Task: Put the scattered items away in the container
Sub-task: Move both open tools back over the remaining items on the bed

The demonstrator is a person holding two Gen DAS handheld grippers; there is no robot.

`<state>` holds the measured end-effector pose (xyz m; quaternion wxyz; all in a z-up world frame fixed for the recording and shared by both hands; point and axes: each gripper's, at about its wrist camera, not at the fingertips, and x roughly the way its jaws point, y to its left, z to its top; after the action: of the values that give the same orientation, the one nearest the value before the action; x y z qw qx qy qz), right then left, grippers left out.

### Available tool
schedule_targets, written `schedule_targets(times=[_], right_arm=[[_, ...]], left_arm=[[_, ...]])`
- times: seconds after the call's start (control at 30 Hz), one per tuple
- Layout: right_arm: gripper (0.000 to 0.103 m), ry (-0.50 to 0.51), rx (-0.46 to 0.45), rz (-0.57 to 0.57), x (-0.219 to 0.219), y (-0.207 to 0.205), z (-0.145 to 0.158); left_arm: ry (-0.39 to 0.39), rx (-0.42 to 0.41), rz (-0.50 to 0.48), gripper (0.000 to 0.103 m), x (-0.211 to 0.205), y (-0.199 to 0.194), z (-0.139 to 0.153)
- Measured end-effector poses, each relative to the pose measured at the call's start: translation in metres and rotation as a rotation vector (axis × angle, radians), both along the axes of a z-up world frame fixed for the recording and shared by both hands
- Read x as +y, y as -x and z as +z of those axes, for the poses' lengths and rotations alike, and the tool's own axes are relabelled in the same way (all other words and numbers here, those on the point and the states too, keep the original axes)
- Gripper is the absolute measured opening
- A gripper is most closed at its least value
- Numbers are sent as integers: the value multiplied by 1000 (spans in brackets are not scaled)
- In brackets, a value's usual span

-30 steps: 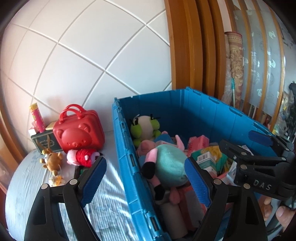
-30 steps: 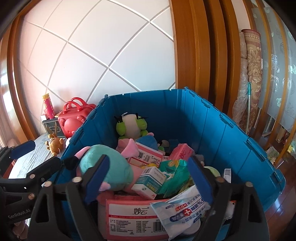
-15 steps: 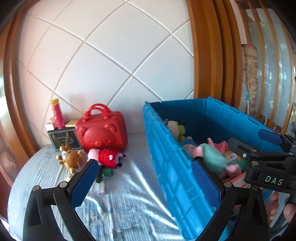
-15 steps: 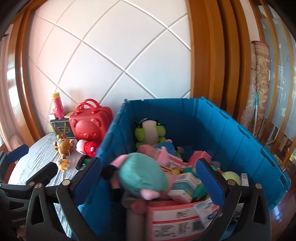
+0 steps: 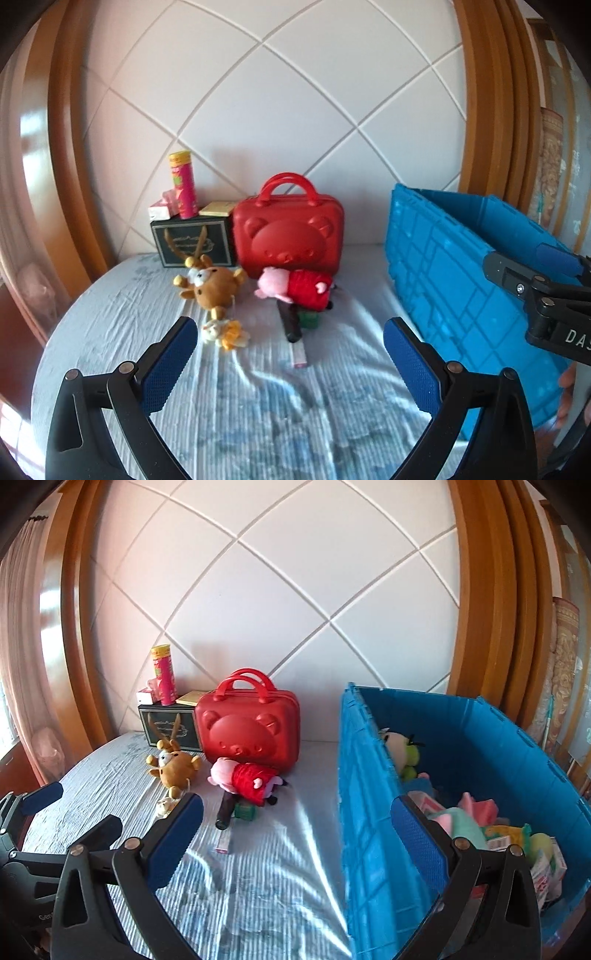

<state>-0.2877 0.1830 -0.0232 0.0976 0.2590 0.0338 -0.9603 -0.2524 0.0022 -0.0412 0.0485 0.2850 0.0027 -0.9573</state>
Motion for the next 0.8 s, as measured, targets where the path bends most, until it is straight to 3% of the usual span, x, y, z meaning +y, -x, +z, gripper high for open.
schedule_targets(times=[0.3,0.67,0.8], right_arm=[[103,-8,-160,24,-81,31,-57],[103,-4,-272,85,-101,76,-105],[103,-6,-321,110,-102,94,-127]], left_arm=[[-8,-132,71,102,-86,21,-48],[-19,-224,148,102,-105,54,-87],[-41,-292,168,102,-118,64,-113]])
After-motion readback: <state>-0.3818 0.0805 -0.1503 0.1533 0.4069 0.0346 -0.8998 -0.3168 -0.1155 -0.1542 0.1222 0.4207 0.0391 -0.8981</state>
